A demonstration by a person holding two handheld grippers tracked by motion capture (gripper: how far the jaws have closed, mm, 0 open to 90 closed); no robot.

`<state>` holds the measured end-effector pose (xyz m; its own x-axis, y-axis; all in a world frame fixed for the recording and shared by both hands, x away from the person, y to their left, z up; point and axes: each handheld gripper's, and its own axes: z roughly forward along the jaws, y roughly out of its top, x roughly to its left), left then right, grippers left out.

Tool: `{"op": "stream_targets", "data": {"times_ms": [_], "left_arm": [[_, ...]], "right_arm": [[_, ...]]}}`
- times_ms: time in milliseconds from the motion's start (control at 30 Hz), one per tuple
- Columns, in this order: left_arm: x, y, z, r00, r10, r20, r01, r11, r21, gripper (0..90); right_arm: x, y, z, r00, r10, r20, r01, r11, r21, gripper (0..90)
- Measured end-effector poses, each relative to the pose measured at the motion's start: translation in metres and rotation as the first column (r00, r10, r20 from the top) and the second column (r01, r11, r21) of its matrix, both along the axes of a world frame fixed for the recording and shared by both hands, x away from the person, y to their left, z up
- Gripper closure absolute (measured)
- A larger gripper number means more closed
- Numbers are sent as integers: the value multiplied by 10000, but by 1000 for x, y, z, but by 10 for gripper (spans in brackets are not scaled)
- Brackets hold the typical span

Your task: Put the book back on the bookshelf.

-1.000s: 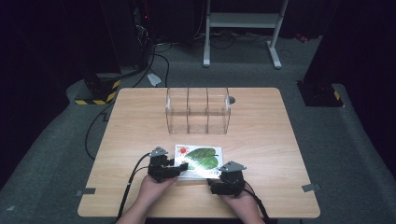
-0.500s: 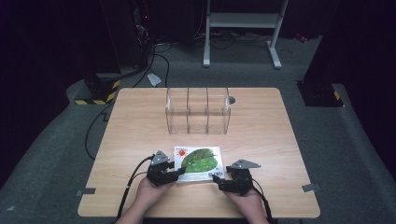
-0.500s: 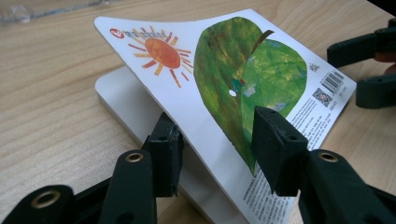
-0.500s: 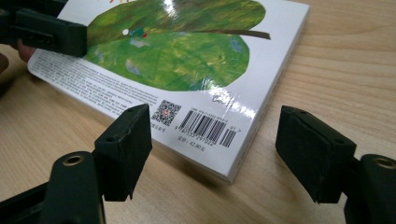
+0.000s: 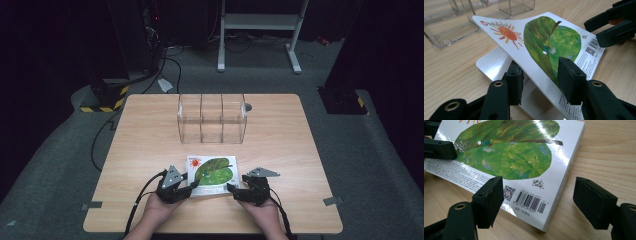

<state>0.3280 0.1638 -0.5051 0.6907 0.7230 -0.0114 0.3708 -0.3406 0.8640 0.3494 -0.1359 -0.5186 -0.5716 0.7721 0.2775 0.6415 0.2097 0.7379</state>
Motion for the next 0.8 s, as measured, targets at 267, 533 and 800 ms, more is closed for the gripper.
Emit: {"op": "stream_targets", "data": {"times_ms": [267,533,800], "left_arm": [[-8,-1,5,9958,-244,883,248,9997,-37,602],[-15,-6,8,9860,-538,1576,517,9985,170,613],[-17,-7,8,9803,-725,1839,693,9973,237,621]], "right_arm": [[6,1,0,10000,-10,-55,11,9999,167,247],[12,3,-1,9991,-99,-405,118,9989,455,226],[17,1,-3,9977,-7,-681,56,9974,712,208]]}}
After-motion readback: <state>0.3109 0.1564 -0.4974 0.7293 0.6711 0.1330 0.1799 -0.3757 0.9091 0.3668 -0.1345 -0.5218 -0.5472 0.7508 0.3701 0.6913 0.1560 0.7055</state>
